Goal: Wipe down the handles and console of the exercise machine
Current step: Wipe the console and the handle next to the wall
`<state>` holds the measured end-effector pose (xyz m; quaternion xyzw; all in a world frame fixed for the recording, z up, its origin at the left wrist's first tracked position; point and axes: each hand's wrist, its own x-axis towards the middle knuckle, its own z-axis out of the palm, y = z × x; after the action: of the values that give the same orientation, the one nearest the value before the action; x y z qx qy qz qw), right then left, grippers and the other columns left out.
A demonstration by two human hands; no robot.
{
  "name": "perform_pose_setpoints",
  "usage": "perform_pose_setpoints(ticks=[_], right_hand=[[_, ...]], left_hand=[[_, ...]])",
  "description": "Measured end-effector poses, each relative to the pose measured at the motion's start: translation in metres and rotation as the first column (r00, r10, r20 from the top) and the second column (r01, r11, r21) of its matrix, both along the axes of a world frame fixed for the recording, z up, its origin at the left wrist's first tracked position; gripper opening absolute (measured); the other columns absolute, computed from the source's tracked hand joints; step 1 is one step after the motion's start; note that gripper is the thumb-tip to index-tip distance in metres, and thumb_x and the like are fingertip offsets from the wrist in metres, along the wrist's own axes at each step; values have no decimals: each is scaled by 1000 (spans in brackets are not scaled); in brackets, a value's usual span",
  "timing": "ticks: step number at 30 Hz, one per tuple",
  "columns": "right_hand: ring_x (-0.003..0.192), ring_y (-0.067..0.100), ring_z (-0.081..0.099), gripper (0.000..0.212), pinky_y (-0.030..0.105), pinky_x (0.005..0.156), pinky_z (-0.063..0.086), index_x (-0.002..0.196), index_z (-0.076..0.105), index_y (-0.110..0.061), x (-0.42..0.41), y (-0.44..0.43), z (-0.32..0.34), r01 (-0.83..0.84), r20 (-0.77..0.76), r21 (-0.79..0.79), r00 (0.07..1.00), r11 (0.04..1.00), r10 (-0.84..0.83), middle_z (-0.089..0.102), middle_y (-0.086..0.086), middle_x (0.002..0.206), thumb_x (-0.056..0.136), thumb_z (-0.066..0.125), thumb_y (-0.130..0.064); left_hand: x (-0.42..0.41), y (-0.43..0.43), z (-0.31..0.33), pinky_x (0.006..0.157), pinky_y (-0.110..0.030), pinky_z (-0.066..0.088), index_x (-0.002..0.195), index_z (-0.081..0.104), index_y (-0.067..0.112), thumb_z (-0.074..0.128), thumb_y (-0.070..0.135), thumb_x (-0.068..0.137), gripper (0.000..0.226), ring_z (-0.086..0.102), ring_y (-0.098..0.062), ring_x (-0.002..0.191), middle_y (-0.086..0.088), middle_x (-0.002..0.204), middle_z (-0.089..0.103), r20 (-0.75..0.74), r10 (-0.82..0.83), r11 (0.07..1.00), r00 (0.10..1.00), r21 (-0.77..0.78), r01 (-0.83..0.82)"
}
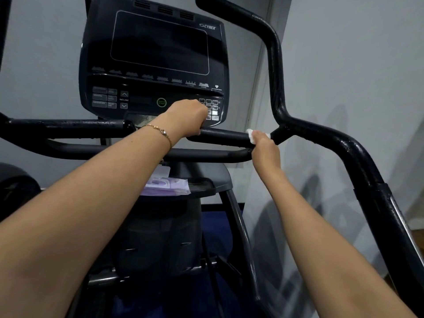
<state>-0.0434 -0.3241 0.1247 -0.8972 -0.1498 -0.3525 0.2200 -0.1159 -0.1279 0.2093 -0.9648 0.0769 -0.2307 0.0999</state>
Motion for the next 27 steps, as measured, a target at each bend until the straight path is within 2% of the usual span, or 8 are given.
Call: perform_pose_setpoints(ticks=[3,6,9,11,13,15,19,27], right_hand=[[131,22,39,63,31,98,41,132,48,-19,-5,10,-6,-130,-3,-32,992,991,130,52,0,132,83,32,16],[113,-1,50,49,6,93,39,124,58,-30,-13,-1,-11,-282,27,428,954,858,300,61,-11,118,91,38,0],[84,6,57,27,12,77,43,104,67,-13,-24,0,-22,-107,55,947,983,302,175,64,-6,94,92,44,-3],[79,14,58,25,26,81,49,89,60,-9,-26,15,-36,58,-13,992,929,-110,371,60,1,87,92,40,6],[105,28,59,29,36,99,45,114,52,1,-27,32,-39,201,57,905,816,-375,575,58,13,111,93,35,12],[125,32,47,41,38,105,38,133,38,3,-24,39,-28,247,98,859,779,-448,619,47,19,136,94,32,12],[133,28,39,42,35,108,34,137,34,0,-27,38,2,220,202,784,793,-580,575,38,13,144,96,34,6],[134,32,38,44,39,111,30,139,31,1,-46,58,0,319,226,754,694,-574,683,37,19,145,96,33,6]], left_hand=[[0,4,-1,69,-33,45,93,66,8,65,14,84,11,59,-28,87,-10,101,64,12,-14,997,1000,-76,15],[0,9,-5,77,-34,50,109,70,12,66,20,85,26,62,-28,98,-9,109,66,-3,-21,988,1000,-156,20],[0,8,-8,79,-36,50,112,68,11,65,20,87,27,62,-31,101,-11,111,65,-1,0,986,1000,-165,0],[-1,8,-11,80,-36,49,115,67,13,63,21,88,28,61,-32,103,-11,113,64,9,13,986,1000,-168,-11],[-3,9,-13,81,-36,49,117,66,15,60,22,90,28,60,-31,105,-11,114,65,23,16,986,1000,-167,-12],[-5,10,-16,84,-36,49,121,64,16,58,22,92,30,60,-32,107,-11,117,64,34,20,986,999,-164,-14],[-6,13,-19,89,-35,48,126,60,19,55,20,94,33,58,-30,110,-9,121,63,28,13,985,1000,-170,-8],[-7,14,-23,95,-36,48,127,60,20,57,21,93,34,58,-27,113,-6,123,63,50,12,969,999,-247,1]])
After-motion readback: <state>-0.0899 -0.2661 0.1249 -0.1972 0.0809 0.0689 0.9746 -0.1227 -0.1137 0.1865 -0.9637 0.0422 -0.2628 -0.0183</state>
